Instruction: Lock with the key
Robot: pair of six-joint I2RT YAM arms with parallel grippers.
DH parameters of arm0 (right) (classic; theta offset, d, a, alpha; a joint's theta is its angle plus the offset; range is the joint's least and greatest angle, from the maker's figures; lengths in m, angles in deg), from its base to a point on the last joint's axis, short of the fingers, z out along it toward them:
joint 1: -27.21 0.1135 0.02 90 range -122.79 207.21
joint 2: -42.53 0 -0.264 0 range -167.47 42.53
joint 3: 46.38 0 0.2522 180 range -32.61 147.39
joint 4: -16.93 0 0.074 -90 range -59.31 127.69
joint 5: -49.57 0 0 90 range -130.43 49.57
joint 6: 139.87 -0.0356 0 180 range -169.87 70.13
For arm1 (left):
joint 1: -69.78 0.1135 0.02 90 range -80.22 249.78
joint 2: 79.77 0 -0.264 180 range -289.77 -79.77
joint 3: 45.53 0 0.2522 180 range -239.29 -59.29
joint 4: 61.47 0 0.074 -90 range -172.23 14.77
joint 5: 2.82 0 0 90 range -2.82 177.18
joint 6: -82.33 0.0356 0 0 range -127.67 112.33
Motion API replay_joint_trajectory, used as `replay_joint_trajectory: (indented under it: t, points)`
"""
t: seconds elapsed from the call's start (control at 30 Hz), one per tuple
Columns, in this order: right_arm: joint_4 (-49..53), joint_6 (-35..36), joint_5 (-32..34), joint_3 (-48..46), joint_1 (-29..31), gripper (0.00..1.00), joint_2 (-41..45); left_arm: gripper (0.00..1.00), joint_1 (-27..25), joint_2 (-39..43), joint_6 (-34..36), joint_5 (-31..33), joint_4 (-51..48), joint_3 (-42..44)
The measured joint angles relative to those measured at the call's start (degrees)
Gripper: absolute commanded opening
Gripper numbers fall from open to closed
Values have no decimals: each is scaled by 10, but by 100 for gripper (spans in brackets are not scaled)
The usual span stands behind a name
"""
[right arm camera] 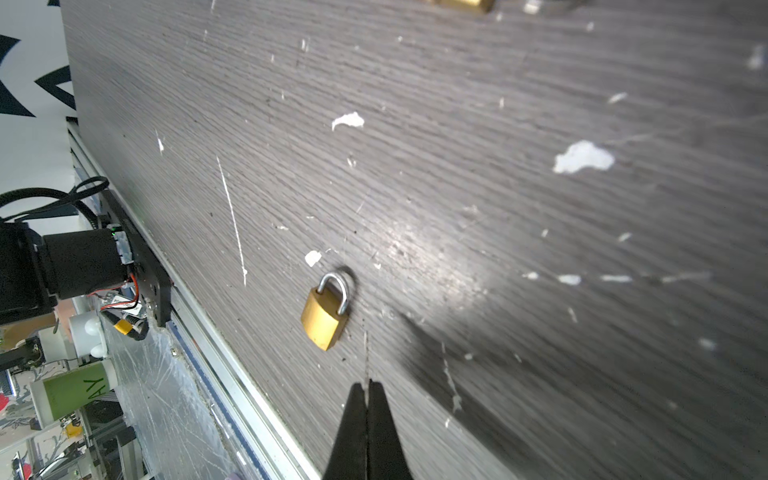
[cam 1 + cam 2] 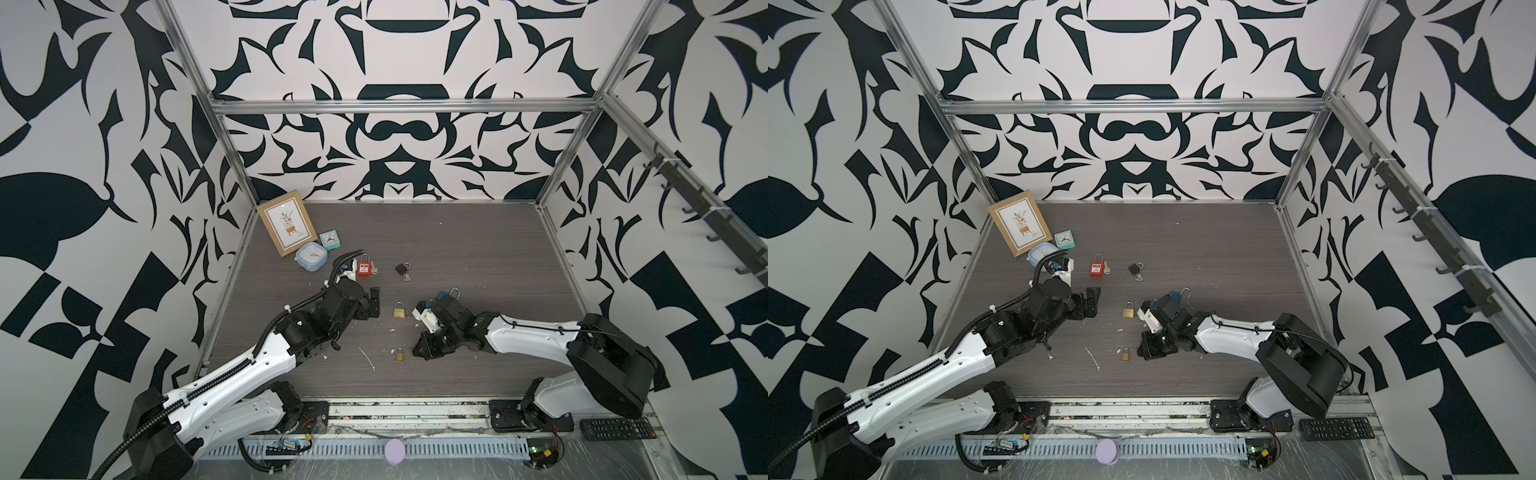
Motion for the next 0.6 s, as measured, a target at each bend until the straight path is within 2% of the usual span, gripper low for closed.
replay_joint_trajectory:
  t: [0.37, 0.6]
  points:
    - [0, 0, 0, 23, 19, 0, -41, 100, 3, 0, 10, -2, 7, 15]
    - [0, -1, 0, 32, 25, 9, -55, 99, 6, 1, 10, -3, 7, 18]
